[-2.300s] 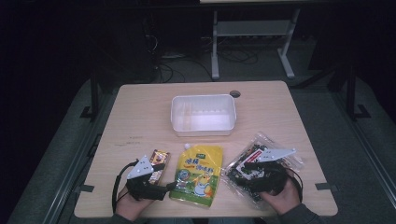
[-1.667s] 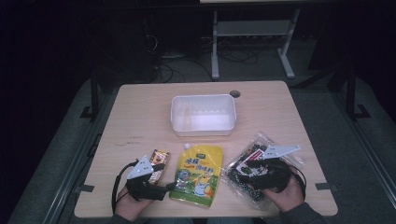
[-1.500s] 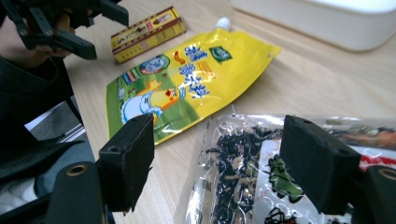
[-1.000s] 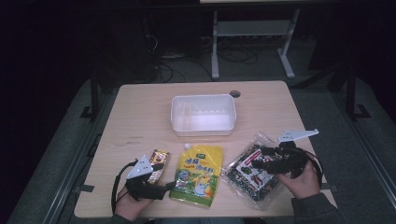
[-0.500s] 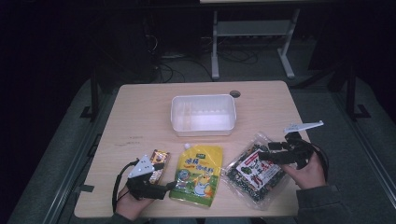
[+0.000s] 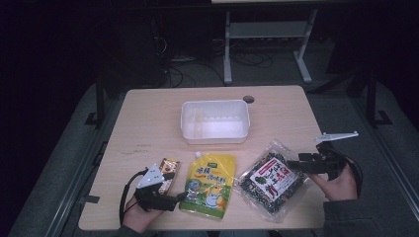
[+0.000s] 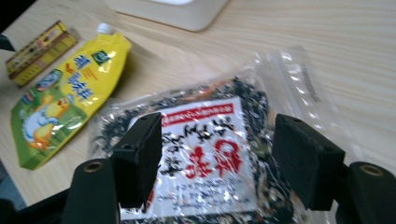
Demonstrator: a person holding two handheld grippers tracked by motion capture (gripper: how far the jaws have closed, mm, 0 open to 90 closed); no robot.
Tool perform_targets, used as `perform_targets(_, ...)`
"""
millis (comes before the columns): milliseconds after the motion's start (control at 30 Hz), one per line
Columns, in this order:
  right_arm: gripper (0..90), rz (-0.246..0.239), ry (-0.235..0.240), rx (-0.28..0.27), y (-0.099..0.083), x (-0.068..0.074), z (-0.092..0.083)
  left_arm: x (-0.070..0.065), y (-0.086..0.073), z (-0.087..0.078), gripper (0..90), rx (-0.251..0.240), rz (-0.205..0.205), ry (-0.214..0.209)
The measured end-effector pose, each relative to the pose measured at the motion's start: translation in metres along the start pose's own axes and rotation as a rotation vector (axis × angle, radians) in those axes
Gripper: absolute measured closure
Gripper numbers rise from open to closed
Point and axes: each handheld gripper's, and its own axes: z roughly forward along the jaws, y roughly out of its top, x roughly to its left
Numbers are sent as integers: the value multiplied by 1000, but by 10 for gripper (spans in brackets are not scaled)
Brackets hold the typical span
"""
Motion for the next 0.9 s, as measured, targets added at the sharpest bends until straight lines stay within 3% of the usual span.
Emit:
perform_targets(400, 388, 74, -130, 38, -20, -27, -9, -1, 0, 0, 168, 3, 8, -3)
perform_targets(900, 421, 173, -195, 37, -40, -57, -26, -3, 1, 3, 168, 15, 8, -15)
